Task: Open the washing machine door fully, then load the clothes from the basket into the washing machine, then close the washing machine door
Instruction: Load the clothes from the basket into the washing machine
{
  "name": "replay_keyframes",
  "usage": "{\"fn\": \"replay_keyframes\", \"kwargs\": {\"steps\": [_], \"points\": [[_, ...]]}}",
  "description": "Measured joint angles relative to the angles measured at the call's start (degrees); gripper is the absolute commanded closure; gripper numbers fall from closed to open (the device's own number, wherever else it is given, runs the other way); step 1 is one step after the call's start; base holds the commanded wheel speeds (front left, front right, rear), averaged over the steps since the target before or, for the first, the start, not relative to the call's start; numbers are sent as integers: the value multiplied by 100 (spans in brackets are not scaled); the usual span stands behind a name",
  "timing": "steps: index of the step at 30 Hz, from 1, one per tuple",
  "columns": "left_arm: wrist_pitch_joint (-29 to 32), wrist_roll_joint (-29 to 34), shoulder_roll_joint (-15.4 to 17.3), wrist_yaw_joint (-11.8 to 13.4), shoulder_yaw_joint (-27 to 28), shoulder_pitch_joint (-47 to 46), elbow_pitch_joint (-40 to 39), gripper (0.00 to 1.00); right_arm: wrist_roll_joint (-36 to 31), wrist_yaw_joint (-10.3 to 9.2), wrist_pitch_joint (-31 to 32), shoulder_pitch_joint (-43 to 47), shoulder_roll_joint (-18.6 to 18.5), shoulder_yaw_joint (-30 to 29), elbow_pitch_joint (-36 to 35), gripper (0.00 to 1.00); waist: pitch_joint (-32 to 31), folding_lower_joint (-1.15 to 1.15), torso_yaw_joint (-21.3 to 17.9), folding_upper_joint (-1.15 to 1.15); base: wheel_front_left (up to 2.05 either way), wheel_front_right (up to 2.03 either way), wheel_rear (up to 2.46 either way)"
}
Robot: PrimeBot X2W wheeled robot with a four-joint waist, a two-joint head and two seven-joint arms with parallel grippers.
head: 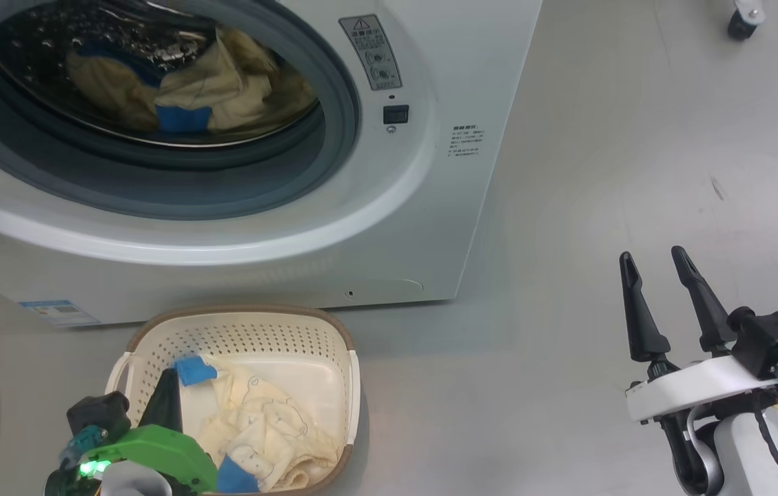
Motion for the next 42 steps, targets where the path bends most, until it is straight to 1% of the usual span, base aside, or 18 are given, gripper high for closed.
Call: {"fn": "replay_keyframes", "kwargs": {"steps": [10,11,12,13,14,15,25,42], "points": [[-1,-26,2,23,-118,481,-591,100,9,0,0,340,-12,-11,0,0,-589,0,66,0,0,0,0],[-1,-26,2,31,-137,534,-658,87,19,0,0,372,-14,-14,0,0,-639,0,75,0,0,0,0],[0,-26,2,35,-157,584,-725,69,35,0,0,408,-15,-18,0,0,-687,0,84,0,0,0,0],[0,-25,2,59,-169,633,-795,55,52,0,0,441,-16,-18,0,0,-734,0,92,0,0,0,0],[-1,-7,3,77,-188,684,-880,20,54,0,0,464,-15,-19,-1,0,-781,0,102,0,0,0,0],[0,12,3,81,-207,723,-933,0,54,0,0,488,-15,-26,-9,0,-824,0,112,0,0,0,0],[0,201,8,293,-223,1071,-1563,0,58,0,0,680,-18,-41,-52,0,-1131,0,222,0,0,0,0],[-1,312,13,483,-202,1512,-2558,0,58,0,0,869,-19,1,-165,0,-1419,0,370,0,0,0,0]]}}
